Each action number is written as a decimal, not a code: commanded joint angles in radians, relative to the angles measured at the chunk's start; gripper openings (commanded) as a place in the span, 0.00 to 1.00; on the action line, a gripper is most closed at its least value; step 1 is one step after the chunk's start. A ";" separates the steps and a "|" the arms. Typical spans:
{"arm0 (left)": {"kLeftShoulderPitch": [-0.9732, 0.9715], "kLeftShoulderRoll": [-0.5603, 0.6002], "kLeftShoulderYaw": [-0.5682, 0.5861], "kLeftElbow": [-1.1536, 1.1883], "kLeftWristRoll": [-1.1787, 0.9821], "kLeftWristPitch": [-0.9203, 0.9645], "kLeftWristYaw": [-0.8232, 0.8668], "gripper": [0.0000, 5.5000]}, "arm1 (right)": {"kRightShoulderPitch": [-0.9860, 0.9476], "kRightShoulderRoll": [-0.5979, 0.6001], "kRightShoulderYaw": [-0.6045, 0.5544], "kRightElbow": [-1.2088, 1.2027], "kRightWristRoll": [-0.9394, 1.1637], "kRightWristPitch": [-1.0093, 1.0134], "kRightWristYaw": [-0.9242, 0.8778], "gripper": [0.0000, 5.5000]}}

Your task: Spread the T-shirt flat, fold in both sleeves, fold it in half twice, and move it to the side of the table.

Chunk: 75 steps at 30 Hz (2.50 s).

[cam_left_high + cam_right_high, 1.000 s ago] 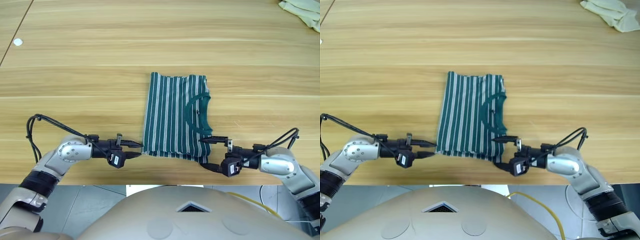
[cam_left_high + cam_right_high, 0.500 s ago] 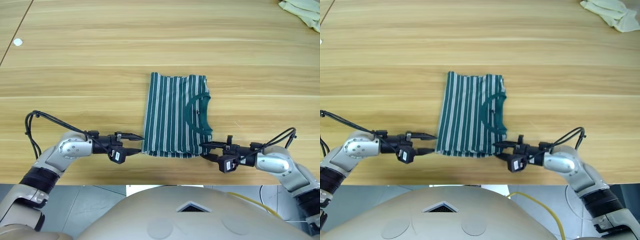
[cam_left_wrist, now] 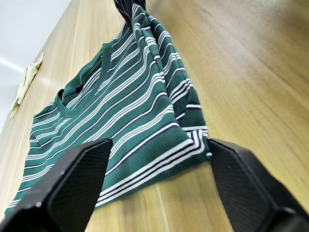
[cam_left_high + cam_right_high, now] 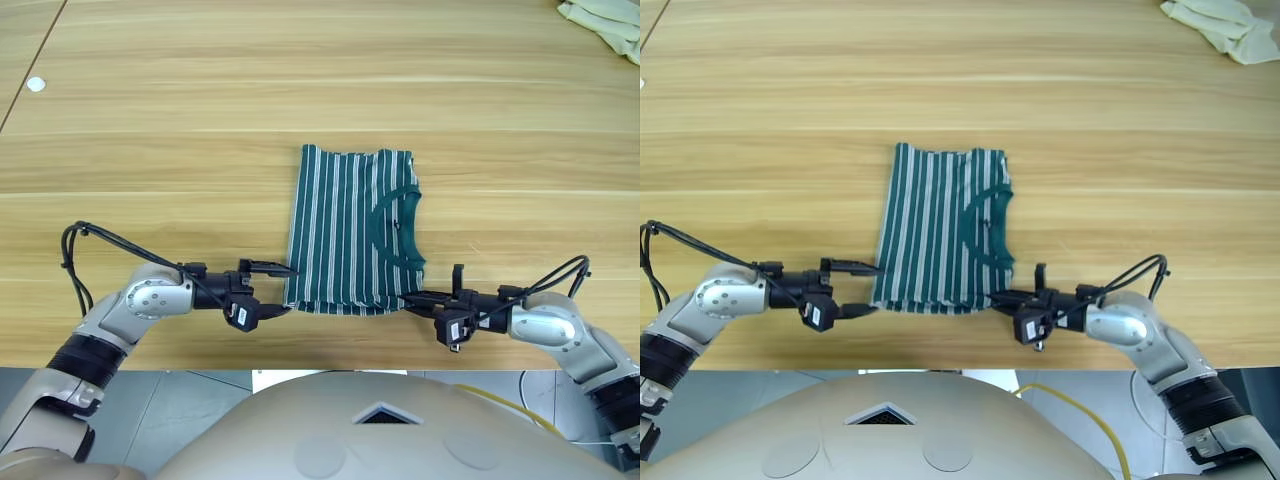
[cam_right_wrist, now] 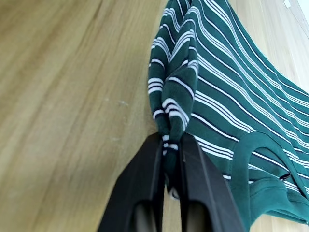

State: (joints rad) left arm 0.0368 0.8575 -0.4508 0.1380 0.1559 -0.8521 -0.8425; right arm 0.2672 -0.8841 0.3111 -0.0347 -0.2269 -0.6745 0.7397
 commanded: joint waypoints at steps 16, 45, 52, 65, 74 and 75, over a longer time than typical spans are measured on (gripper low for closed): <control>0.000 0.014 -0.031 0.005 0.048 0.036 -0.062 0.17 | 0.001 -0.004 0.013 0.026 -0.053 0.043 0.007 0.04; 0.096 0.057 -0.081 -0.185 -0.237 0.033 -0.184 0.03 | 0.134 -0.155 -0.045 -0.154 0.120 -0.079 0.060 0.04; 0.089 -0.024 -0.008 -0.109 -0.393 0.066 -0.154 0.03 | 0.072 -0.102 -0.065 -0.162 0.161 -0.036 0.040 0.04; 0.021 -0.201 0.132 0.018 -0.486 0.130 -0.134 0.03 | -0.097 0.030 -0.142 -0.126 0.195 0.119 -0.011 0.04; -0.034 -0.286 0.245 -0.010 -0.578 0.227 -0.125 0.03 | -0.251 0.108 -0.174 -0.034 0.149 0.238 -0.060 0.04; -0.045 -0.296 0.255 0.001 -0.564 0.241 -0.109 0.03 | -0.270 0.116 -0.170 -0.019 0.134 0.247 -0.066 0.04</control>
State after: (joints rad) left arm 0.0247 0.5749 -0.2215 0.1342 -0.4228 -0.6412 -0.9716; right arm 0.0442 -0.7884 0.1509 -0.0831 -0.0627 -0.4553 0.6914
